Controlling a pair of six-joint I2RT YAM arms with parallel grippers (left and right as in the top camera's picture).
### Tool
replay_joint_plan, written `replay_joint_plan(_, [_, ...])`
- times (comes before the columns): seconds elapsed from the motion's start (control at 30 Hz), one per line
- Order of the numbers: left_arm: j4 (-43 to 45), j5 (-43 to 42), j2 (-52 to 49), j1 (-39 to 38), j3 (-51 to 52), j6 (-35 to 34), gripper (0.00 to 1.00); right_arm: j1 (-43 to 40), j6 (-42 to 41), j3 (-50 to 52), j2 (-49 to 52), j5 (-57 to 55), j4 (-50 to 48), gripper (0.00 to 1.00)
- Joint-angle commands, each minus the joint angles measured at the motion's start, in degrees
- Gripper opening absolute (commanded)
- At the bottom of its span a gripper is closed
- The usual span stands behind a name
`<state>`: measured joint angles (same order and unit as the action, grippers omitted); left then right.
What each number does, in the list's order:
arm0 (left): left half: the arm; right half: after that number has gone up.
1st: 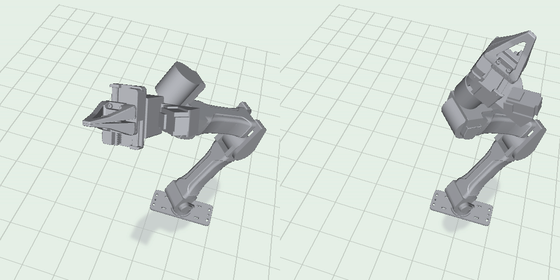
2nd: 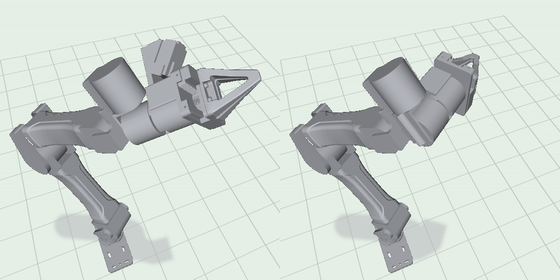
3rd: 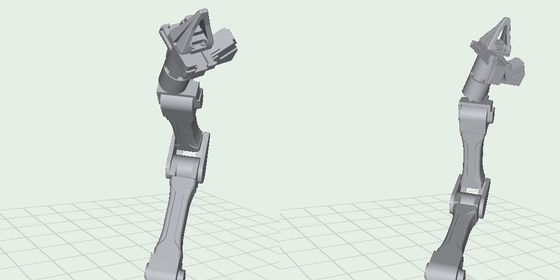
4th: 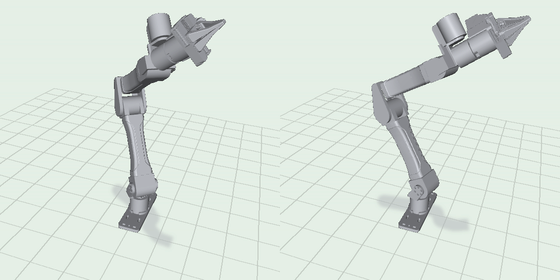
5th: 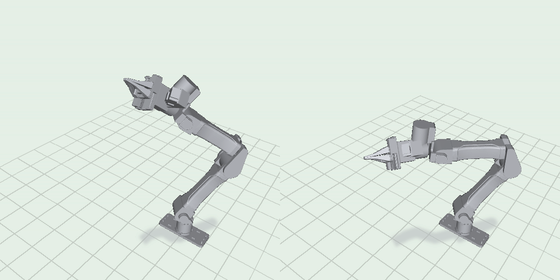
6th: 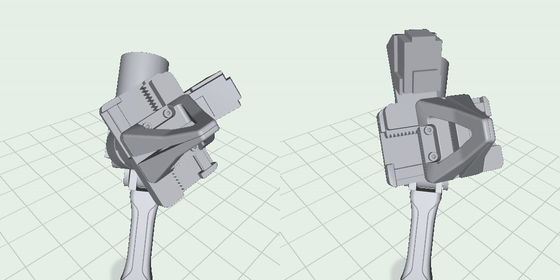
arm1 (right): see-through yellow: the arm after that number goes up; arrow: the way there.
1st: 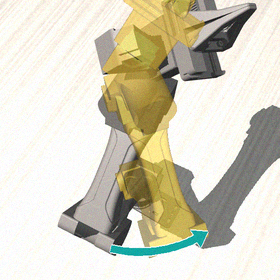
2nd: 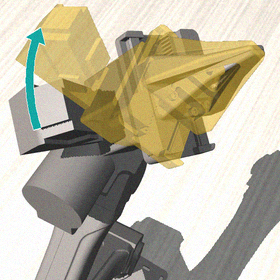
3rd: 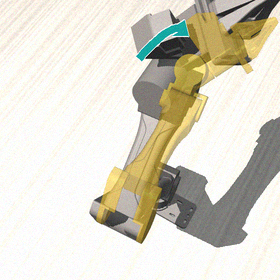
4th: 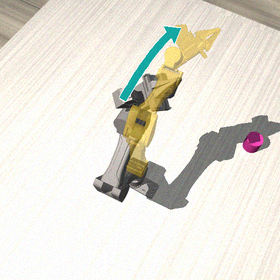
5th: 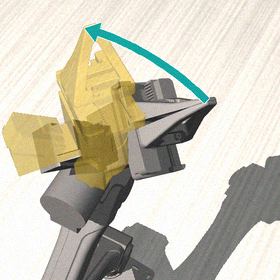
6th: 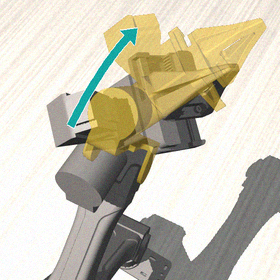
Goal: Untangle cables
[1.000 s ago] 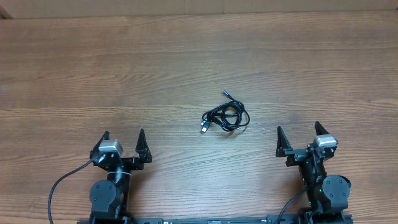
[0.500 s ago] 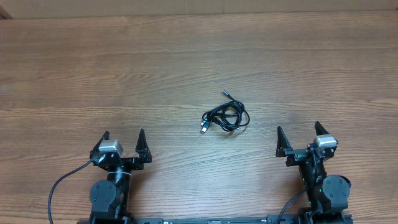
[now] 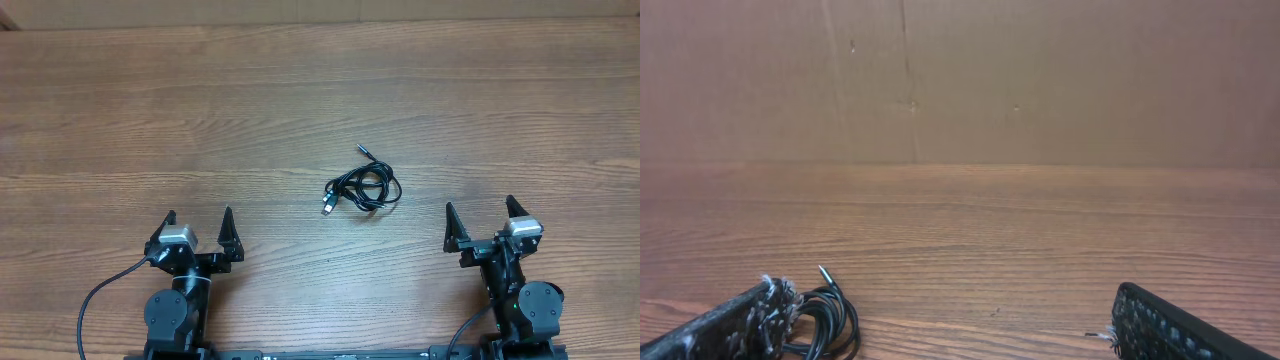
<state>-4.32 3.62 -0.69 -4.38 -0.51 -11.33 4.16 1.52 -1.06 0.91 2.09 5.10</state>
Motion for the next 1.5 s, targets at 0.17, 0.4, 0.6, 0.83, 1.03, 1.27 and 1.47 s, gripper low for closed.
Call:
replay_joint_plan(0.17, [0.04, -0.48, 0.42, 0.35, 0.20, 1.51, 1.00, 0.28, 0.07, 0.59, 0.02, -0.50, -0.28, 1.00])
replay_joint_plan(0.4, [0.04, -0.50, 0.42, 0.35, 0.20, 1.51, 1.00, 0.28, 0.07, 0.59, 0.02, -0.50, -0.28, 1.00])
replay_joint_plan(0.6, [-0.15, -4.83, 0.42, 0.33, 0.20, 1.51, 1.00, 0.28, 0.07, 0.59, 0.02, -0.50, -0.28, 1.00])
replay_joint_plan(0.83, [-5.44, -7.96, 0.42, 0.33, -2.38, 1.57, 0.99, 0.28, 0.07, 0.59, 0.02, -0.50, -0.28, 1.00])
replay_joint_plan(1.03, [-22.84, -5.77, 0.37, 0.33, -12.57, 2.38, 1.00, 0.28, 0.07, 0.59, 0.02, -0.50, -0.28, 1.00])
replay_joint_plan(1.27, [-31.54, -5.62, 0.11, 0.33, -21.81, 2.36, 1.00, 0.28, 0.07, 0.59, 0.02, -0.50, -0.28, 1.00])
replay_joint_plan(1.47, [-36.76, -6.67, -6.03, 0.33, -30.45, 2.38, 1.00, 0.28, 0.07, 0.59, 0.02, -0.50, -0.28, 1.00])
